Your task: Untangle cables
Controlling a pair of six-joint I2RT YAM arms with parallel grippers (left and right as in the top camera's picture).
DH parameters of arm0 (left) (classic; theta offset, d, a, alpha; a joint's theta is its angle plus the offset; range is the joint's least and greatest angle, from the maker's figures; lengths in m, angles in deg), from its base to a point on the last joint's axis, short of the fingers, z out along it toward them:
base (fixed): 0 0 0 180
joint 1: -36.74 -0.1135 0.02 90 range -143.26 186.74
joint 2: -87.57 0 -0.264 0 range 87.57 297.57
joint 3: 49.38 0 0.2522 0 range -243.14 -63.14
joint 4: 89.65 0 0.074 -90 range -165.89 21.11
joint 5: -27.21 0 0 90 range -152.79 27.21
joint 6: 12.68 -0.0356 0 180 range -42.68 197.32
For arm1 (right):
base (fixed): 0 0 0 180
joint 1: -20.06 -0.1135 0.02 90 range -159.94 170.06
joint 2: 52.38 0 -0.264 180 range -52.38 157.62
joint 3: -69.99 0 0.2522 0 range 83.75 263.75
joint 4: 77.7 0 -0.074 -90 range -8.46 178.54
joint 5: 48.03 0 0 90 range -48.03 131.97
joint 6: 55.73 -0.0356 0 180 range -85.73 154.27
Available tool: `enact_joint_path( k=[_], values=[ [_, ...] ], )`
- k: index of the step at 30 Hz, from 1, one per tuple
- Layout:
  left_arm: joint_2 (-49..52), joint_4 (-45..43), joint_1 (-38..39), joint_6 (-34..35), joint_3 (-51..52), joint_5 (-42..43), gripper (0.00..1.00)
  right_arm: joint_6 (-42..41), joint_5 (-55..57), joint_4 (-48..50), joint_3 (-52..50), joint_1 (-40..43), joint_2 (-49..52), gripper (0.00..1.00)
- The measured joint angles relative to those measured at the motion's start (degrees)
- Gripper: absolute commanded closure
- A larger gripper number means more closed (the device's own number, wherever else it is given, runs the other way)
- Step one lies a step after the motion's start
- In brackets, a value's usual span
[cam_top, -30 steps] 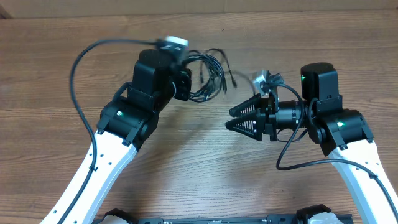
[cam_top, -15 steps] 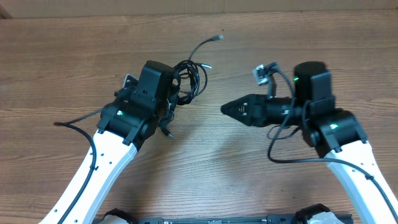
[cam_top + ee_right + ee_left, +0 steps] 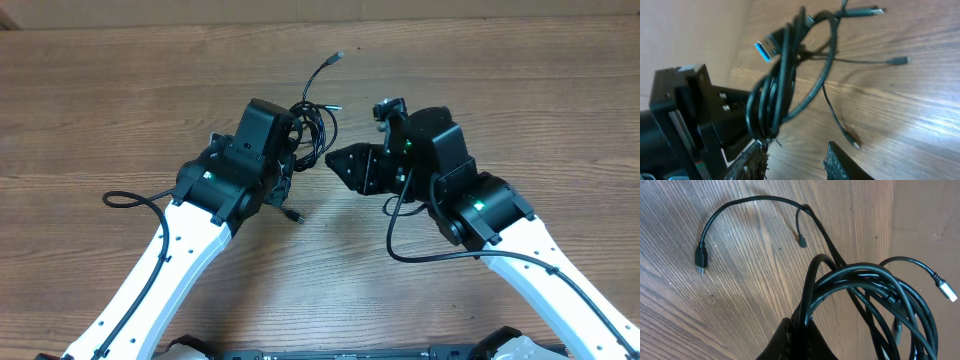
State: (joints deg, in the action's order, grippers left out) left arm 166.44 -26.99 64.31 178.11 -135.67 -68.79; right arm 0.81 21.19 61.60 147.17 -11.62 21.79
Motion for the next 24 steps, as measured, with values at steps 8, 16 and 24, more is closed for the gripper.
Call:
enact_joint_path(
  k=[8,16,24],
  values=[
    [0.0,0.0,0.0,0.04,0.0,-0.02,0.95,-0.46,0.72,3.39,0.0,-1.75,0.37,0.63],
    [0.0,-0.7,0.0,0.04,0.0,0.17,0.96,1.05,1.31,4.13,0.0,-2.86,1.99,0.64],
    [0.07,-0.33,0.0,-2.21,0.0,0.76,0.96,2.64,2.25,5.09,0.0,-2.91,6.12,0.96]
  ],
)
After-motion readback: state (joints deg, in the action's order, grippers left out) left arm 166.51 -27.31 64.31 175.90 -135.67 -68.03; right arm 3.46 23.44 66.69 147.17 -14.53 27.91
